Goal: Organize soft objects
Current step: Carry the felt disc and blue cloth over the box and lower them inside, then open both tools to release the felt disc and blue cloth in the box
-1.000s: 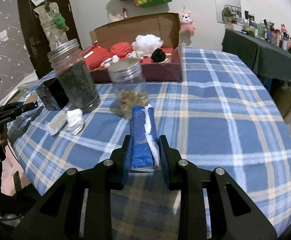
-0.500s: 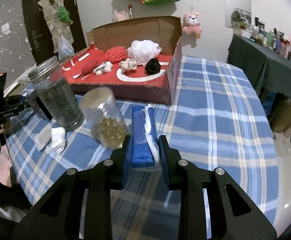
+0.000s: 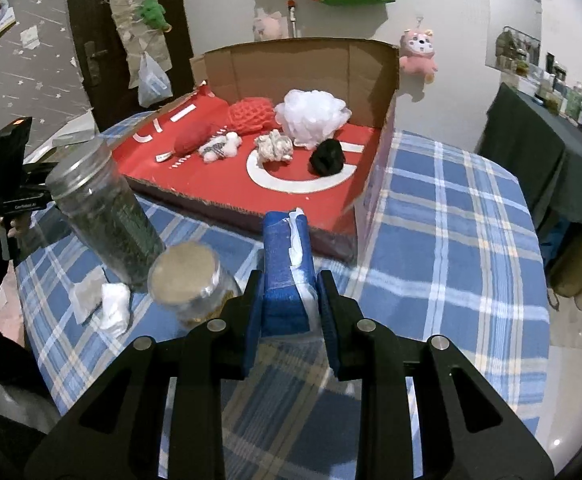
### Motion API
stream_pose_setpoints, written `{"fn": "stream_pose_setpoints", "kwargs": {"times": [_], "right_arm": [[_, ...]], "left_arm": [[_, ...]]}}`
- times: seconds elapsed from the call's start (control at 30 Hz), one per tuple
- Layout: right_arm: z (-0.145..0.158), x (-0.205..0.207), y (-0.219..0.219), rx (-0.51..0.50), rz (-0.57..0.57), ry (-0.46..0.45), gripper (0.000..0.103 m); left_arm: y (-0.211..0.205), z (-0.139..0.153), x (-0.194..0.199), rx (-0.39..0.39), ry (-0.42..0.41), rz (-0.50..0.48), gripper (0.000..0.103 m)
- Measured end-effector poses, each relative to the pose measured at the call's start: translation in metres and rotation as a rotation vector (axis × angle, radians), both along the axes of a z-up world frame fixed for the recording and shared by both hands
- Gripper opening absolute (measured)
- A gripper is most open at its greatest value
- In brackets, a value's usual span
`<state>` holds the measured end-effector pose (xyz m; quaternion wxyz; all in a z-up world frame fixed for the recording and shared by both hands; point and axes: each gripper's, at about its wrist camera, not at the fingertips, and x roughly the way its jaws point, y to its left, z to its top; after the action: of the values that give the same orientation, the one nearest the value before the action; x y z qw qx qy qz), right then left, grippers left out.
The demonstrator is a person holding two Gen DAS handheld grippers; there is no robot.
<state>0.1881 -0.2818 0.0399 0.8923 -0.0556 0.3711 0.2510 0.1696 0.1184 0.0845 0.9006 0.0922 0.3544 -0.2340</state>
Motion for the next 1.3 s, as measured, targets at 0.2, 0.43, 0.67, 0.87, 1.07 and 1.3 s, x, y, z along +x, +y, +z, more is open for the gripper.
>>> {"fn": "stream_pose_setpoints", "kwargs": {"times": [0.2, 0.43, 0.67, 0.87, 1.07, 1.3], "right_arm": [[0.018, 0.015, 0.009, 0.013, 0.063, -0.002, 0.025], [0.024, 0.051, 0.045, -0.076, 0.068, 0.028, 0.025], [0.011, 0.085, 0.077, -0.2, 0.022, 0.091, 0.025], [-0.003, 0.109, 0.093, -0.303, -0.025, 0.138, 0.025], [-0.013, 0.121, 0.1, -0.364, -0.027, 0.168, 0.025], [-0.02, 0.129, 0.101, -0.386, -0.026, 0.199, 0.026]], "left_arm": [[-0.018, 0.018, 0.02, -0.014, 0.015, -0.038, 0.03], [-0.051, 0.02, 0.055, 0.033, 0.079, -0.019, 0.032], [-0.072, 0.002, 0.089, 0.087, 0.186, 0.032, 0.032], [-0.082, -0.009, 0.105, 0.15, 0.225, 0.044, 0.034], [-0.084, -0.019, 0.12, 0.202, 0.275, 0.069, 0.036], [-0.085, -0.024, 0.127, 0.231, 0.291, 0.079, 0.036]]}}
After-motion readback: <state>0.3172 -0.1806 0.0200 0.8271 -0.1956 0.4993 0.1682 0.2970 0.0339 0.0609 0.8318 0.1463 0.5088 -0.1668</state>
